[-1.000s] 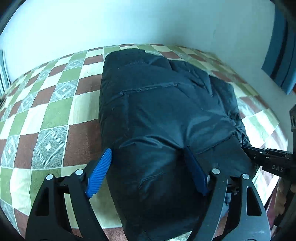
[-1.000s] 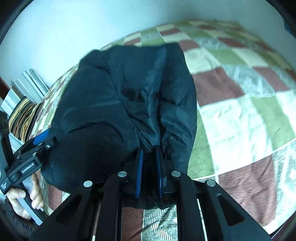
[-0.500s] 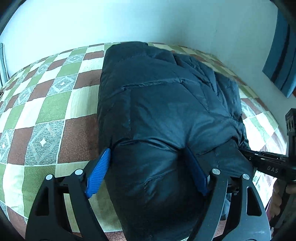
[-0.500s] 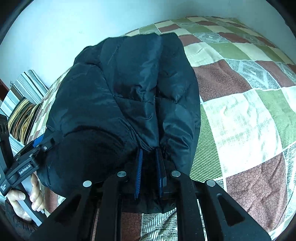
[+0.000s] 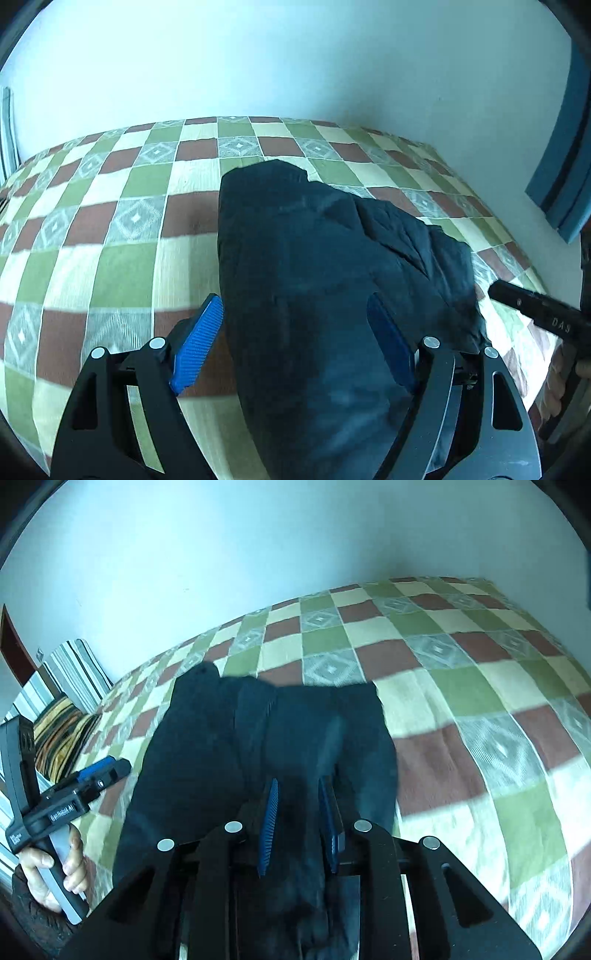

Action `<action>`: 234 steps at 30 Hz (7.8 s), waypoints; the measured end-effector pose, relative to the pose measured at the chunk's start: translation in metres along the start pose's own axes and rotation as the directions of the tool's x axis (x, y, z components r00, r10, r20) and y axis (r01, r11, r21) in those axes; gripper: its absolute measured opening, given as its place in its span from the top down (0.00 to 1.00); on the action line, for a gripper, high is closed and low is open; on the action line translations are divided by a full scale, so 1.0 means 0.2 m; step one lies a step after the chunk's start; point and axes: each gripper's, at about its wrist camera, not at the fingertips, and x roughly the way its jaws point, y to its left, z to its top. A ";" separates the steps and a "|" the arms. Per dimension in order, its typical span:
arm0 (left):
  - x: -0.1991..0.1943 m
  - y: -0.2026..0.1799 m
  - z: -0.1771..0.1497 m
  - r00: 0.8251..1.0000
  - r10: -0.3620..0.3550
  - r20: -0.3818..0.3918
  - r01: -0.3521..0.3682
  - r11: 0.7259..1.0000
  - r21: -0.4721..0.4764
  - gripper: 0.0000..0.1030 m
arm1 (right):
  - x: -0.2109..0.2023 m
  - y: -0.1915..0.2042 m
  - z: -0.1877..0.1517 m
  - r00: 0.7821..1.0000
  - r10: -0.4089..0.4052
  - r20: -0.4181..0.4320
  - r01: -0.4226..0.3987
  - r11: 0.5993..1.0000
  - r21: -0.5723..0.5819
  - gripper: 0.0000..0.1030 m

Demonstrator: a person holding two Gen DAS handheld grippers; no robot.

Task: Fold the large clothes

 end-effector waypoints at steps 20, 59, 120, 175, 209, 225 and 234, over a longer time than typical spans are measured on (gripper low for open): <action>0.46 0.05 -0.02 0.981 0.079 -0.176 -0.072 0.996 0.042 0.16 | 0.56 -0.06 0.01 0.978 -0.024 -0.209 0.022 1.000 -0.010 0.79; 0.50 0.06 -0.06 0.985 0.084 -0.148 -0.082 0.996 0.014 0.14 | 0.59 -0.05 -0.06 0.993 -0.065 -0.103 0.065 0.998 -0.006 0.81; -0.02 0.22 -0.38 0.999 0.017 -0.032 -0.023 0.977 -0.212 0.05 | 0.44 -0.01 -0.30 0.980 0.146 -0.136 -0.108 0.962 0.250 0.46; -0.60 -0.15 -0.37 0.954 0.269 0.129 -0.257 0.961 -0.103 0.04 | -0.24 0.43 -0.32 0.972 -0.196 0.131 0.210 0.973 -0.097 0.27; -0.93 -0.26 -0.46 0.924 0.287 0.252 -0.266 0.957 -0.115 0.04 | -0.54 0.62 -0.44 0.951 -0.178 0.252 0.217 0.966 -0.140 0.22; -0.93 -0.25 -0.47 0.923 0.300 0.240 -0.281 0.953 -0.114 0.03 | -0.55 0.63 -0.44 0.951 -0.182 0.249 0.222 0.964 -0.145 0.22; -0.92 -0.25 -0.48 0.922 0.307 0.238 -0.288 0.951 -0.110 0.03 | -0.54 0.63 -0.44 0.952 -0.182 0.247 0.221 0.965 -0.143 0.22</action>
